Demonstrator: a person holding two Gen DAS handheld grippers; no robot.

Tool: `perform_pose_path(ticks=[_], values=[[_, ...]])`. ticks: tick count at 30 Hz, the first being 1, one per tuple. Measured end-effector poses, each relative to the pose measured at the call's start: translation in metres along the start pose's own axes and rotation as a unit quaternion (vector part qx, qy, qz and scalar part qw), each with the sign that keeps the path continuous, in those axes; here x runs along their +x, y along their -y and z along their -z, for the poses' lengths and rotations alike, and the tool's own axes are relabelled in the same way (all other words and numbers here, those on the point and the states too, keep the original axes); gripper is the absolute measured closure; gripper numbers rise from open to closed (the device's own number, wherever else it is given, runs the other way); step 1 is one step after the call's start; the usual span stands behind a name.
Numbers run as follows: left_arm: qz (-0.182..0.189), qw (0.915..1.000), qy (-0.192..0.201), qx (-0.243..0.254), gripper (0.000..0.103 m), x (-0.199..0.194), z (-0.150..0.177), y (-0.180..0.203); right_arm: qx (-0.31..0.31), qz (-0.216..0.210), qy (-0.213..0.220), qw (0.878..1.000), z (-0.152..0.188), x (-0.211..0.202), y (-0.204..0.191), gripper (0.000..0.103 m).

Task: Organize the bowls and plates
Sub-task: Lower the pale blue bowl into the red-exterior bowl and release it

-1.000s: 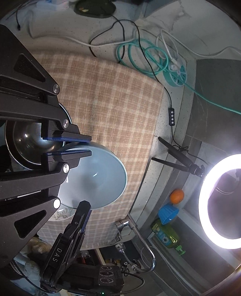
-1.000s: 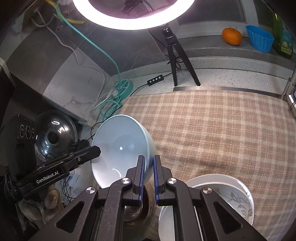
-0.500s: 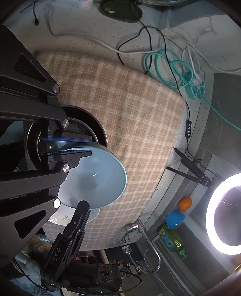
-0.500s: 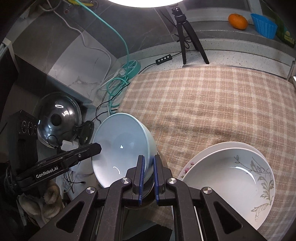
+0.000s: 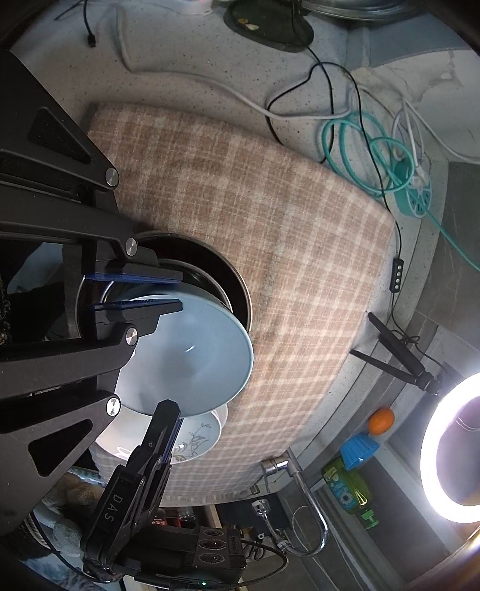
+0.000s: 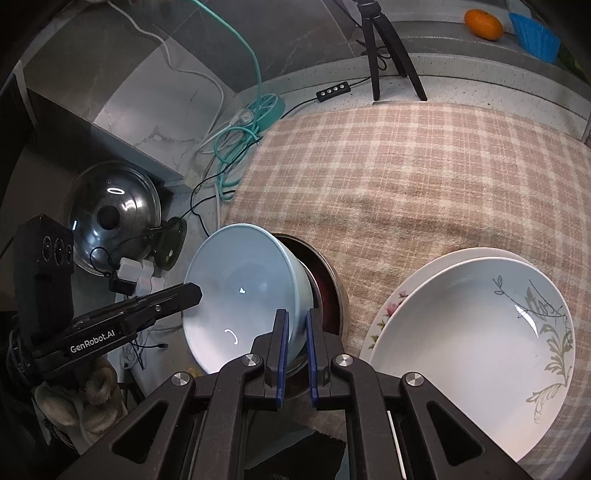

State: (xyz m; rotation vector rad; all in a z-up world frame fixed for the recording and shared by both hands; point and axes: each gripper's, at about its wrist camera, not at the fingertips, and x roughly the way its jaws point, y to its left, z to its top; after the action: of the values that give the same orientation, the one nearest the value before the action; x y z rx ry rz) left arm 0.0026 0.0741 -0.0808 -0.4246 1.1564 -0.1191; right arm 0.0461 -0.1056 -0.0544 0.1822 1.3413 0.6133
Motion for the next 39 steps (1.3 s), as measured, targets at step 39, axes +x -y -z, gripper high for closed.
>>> perform_pose_path(ticks=[39], values=[[-0.009, 0.9999, -0.012, 0.002, 0.094, 0.015, 0.007, -0.009, -0.020, 0.017, -0.021, 0.999, 0.001, 0.022, -0.002, 0.088]])
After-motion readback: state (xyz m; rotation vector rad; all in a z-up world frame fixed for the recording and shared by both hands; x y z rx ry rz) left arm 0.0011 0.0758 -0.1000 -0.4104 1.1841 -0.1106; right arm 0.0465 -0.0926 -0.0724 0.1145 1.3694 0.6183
